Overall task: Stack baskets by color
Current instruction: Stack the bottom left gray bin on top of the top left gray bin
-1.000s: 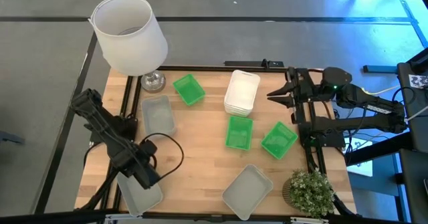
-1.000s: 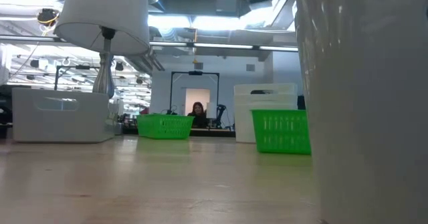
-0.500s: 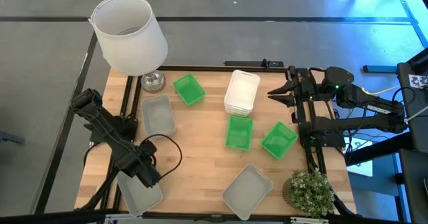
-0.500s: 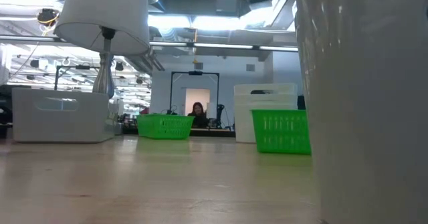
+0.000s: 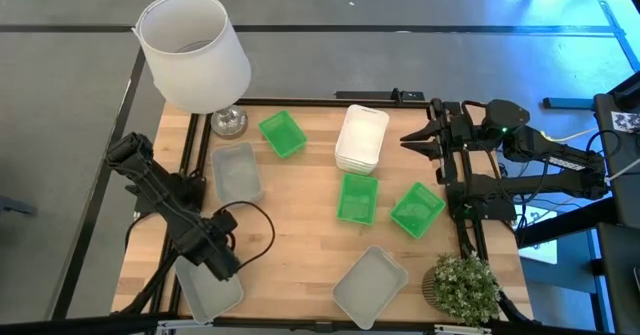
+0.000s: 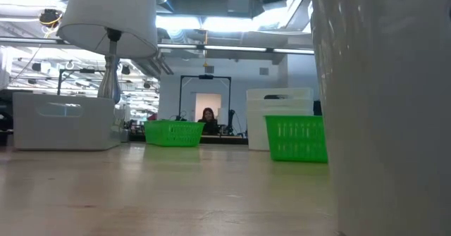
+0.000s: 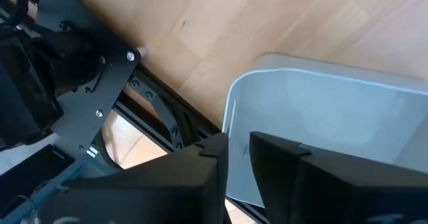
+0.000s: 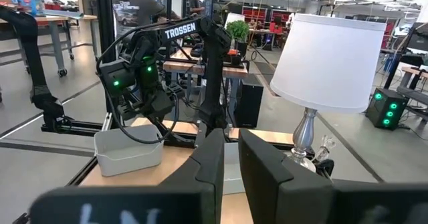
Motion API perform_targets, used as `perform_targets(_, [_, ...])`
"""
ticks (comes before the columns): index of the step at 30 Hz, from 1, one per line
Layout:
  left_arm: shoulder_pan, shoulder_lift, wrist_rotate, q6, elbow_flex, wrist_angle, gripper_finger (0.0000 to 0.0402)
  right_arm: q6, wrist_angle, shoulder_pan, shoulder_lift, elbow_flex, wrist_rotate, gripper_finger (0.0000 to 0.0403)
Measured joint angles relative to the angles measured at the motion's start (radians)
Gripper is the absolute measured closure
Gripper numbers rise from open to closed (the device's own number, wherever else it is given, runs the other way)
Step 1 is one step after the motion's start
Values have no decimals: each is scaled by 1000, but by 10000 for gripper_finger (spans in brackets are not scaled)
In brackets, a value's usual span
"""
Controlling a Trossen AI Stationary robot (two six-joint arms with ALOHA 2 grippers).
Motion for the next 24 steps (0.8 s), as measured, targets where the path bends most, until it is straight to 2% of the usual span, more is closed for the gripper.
perform_targets(3, [1,0,2,-4,0,0,331,-12,-19,0,0,0,-31,354])
perform_targets(8, [-10,0,-14,-35,0,3,321,-70,-74,0,0,0,-210,354])
perform_targets(11, [-21,0,-37,-60,-11,30,322,-67,-77,0,0,0,-279,354])
perform_targets(18, [-54,1,-36,-60,-101,141,320,-48,-77,0,0,0,-287,354])
perform_targets(24, [-55,1,-26,-86,-179,169,320,-48,-76,0,0,0,-286,354])
